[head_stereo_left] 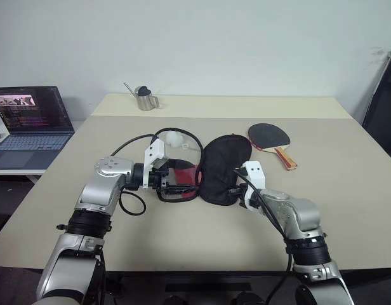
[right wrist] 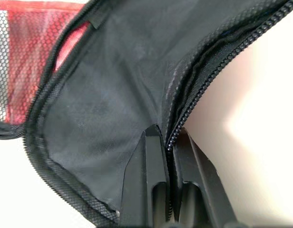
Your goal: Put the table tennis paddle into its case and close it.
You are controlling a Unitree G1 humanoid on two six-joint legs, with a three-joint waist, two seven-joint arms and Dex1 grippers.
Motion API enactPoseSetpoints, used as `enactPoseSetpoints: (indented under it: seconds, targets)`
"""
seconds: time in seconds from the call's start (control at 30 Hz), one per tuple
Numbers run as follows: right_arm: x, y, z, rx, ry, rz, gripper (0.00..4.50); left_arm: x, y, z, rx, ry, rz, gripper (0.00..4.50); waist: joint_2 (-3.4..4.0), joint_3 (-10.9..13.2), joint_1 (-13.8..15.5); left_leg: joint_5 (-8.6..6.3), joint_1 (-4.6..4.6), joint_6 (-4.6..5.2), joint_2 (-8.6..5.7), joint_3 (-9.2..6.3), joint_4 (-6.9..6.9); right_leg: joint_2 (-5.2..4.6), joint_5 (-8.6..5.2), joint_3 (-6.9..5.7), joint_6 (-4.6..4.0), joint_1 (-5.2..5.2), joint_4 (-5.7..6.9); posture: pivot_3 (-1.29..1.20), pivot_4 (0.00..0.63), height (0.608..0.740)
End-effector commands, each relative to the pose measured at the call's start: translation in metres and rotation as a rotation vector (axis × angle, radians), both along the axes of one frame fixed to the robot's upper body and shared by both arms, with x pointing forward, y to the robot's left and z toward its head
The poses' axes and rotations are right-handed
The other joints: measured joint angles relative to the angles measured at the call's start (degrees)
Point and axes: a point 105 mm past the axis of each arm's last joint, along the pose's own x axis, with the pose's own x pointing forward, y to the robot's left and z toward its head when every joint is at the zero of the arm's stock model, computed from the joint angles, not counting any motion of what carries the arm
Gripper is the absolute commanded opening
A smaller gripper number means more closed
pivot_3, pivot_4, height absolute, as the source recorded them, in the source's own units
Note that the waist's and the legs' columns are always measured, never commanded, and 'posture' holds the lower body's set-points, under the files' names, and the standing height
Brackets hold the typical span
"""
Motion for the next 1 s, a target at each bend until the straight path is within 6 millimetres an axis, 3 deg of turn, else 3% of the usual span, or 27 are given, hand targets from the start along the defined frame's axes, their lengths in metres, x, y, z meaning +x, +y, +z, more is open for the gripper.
enactPoseSetpoints:
  seconds: [0.03,0.4,0.7,0.8,1.0]
  targets:
    - [-0.006,-0.018,0.009,-0.007,-0.018,-0.008,0.01,-0.005,-0.004,0.006,0.012,-0.021,-0.042,3.95,0.00,0.0,0.1,0.00,0.00,0.00,-0.01,0.00,0.00,0.00,0.00,0.00,0.01,0.00,0.00,0.00,0.150,0.740]
    - [-0.011,-0.067,0.010,-0.131,-0.006,-0.009,0.01,-0.010,-0.019,-0.002,0.027,0.002,-0.113,3.95,0.00,0.0,0.6,0.00,-0.02,0.00,-0.04,0.03,0.01,-0.01,-0.03,0.03,0.05,0.01,-0.06,0.00,0.150,0.740]
    - [-0.007,-0.060,0.016,-0.106,-0.028,0.034,0.01,-0.011,-0.020,-0.005,0.029,0.006,-0.117,3.95,0.00,0.0,0.6,0.00,-0.01,0.00,-0.01,0.03,0.01,0.03,-0.05,0.03,0.06,0.01,-0.06,0.00,0.150,0.740]
    - [-0.002,-0.066,0.018,-0.121,-0.046,-0.001,0.76,-0.011,-0.020,-0.005,0.028,0.008,-0.118,3.95,0.00,0.0,0.6,0.00,-0.01,0.00,-0.01,0.03,0.01,0.03,-0.05,0.03,0.07,0.01,-0.07,0.00,0.150,0.740]
    - [0.003,-0.078,0.025,-0.171,-0.093,-0.033,2.83,-0.012,-0.020,-0.006,0.027,0.008,-0.115,3.95,0.00,0.0,0.6,0.00,-0.01,0.00,-0.02,0.03,0.01,0.02,-0.05,0.04,0.07,0.01,-0.08,0.00,0.150,0.740]
